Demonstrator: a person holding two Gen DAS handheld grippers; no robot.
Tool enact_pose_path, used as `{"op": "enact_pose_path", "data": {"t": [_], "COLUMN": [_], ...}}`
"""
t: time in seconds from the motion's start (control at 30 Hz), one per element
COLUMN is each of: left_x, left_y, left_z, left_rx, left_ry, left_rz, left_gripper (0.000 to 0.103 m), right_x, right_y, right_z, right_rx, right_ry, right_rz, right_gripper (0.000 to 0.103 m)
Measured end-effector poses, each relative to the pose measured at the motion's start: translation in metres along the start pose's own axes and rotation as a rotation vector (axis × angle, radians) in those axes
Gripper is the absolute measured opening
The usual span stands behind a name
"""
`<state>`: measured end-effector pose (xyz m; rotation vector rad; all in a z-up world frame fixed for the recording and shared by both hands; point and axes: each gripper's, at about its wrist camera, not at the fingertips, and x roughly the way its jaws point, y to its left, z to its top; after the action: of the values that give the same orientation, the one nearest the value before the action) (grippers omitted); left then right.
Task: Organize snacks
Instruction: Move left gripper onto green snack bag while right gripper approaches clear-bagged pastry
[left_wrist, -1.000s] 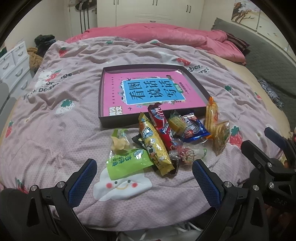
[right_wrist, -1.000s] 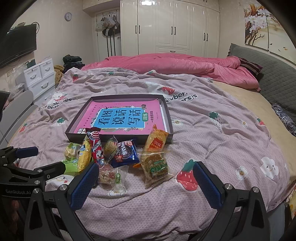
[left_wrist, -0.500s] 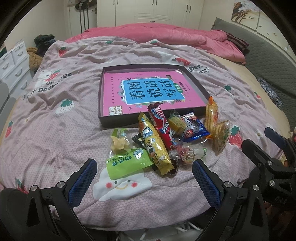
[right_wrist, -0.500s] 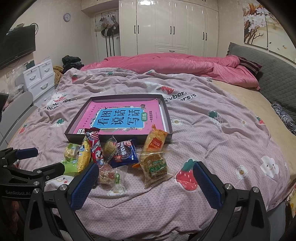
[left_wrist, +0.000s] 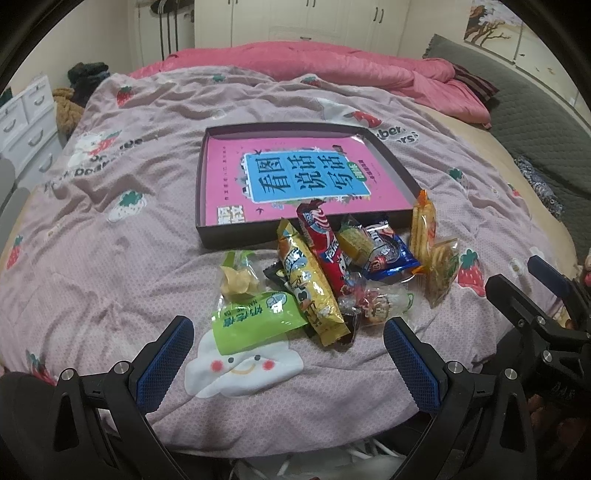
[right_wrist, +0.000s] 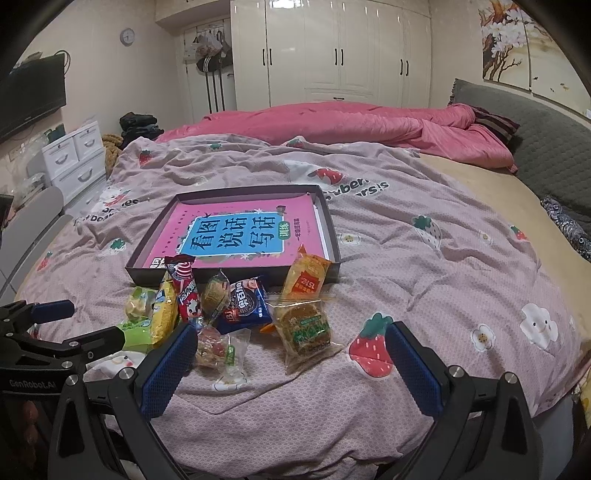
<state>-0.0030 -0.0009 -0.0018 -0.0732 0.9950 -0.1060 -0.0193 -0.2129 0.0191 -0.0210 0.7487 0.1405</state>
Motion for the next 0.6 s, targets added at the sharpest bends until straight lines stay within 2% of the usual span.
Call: {"op": "enact_pose_path", "data": {"t": [0.37, 0.6], "left_x": [0.014, 0.021], "left_y": [0.038, 0.058], "left_z": [0.006, 0.011], "left_rx": [-0.122, -0.156], "left_ry": [0.059, 0.078], "left_rz": [-0.001, 0.015], "left_gripper": [0.102, 0.102], "right_x": [0.010, 0.016], "right_y": [-0.012, -0.021], "right_z": [0.000, -0.001], "right_rx": [0.055, 0.082], "right_ry": [0.031, 0.046], "right_rz": [0.009, 0.007], "right_gripper": [0.103, 0.103]}}
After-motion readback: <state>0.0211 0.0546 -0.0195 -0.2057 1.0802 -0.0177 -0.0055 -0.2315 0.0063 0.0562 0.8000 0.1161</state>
